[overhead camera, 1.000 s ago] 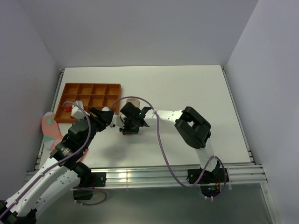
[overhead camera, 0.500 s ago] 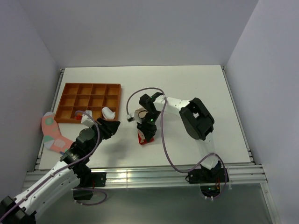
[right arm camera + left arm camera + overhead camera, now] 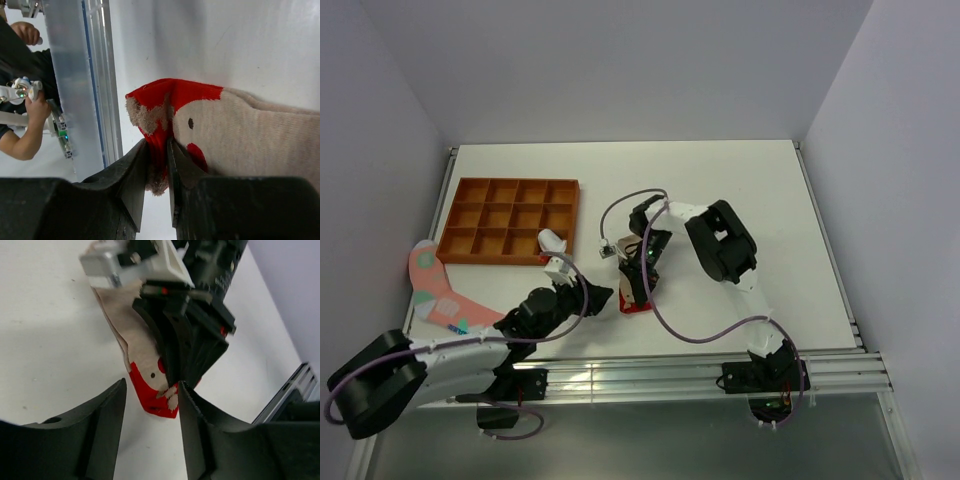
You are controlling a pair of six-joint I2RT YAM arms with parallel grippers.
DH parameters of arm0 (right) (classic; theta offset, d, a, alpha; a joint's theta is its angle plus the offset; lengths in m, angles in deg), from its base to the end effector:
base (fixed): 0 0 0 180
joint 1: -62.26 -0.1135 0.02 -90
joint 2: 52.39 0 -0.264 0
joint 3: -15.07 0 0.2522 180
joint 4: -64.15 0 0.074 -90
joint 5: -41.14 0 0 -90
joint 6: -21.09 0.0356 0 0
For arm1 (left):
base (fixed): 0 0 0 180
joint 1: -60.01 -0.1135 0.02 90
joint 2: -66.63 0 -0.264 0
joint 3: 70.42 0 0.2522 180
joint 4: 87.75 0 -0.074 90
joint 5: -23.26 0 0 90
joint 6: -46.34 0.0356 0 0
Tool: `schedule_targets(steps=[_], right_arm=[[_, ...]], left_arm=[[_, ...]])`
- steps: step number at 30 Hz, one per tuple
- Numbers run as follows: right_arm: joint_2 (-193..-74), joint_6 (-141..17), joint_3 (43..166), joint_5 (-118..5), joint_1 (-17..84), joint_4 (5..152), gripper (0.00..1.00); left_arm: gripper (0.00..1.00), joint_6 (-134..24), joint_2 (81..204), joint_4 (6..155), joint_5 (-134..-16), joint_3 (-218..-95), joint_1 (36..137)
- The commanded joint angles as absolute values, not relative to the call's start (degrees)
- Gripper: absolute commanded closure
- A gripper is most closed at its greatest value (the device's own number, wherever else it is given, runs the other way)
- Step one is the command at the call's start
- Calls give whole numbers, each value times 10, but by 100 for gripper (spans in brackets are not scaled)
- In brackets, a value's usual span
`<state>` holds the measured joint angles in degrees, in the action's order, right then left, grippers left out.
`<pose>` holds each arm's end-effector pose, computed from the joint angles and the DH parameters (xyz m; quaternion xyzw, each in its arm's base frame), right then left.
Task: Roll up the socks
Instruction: Roll the sock at the center of the board.
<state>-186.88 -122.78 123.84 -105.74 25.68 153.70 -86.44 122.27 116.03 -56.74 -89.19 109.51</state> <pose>0.2973 0.2577 0.1079 0.5357 -0.6783 -0.4883 0.1203 0.1209 -0.1321 0.1554 -0.0084 0.7820 -0.3994 0.4785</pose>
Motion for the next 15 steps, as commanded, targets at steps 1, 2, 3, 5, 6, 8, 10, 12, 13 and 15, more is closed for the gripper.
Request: schedule_targets(steps=[1,2,3,5,6,8,10,12,13,15], right_arm=[[-1874,-1242,1259,-1084,264,1604,71],[-1875,-1242,1257,-1084,265,1604,71],[-1876,-1240,1257,-1083,266,1604,71],[-1878,-1239,1256,-1083,267,1604,71],[-1878,-1239,1256,-1082,267,1604,71],[-1877,-1237,1257,-1082,267,1604,71],[-1876,-1236,1257,-1082,267,1604,71],[-1874,-1234,1257,-1081,267,1604,71],[-1873,-1234,1258,-1081,268,1604,71],[-1873,-1231,1260,-1080,269,1604,71]], left_arm=[[47,-798,1285,1284,-614,-923,1108],[46,-792,1314,1298,-623,-925,1108],[46,-782,1329,1314,-633,-932,1108],[44,-765,1370,1331,-662,-940,1108],[44,-762,1383,1338,-673,-950,1108],[43,-754,1413,1350,-702,-959,1108],[42,-745,1433,1354,-711,-969,1108],[42,-735,1441,1349,-734,-979,1108],[42,-733,1446,1341,-743,-981,1108],[42,-722,1449,1323,-758,-993,1108]])
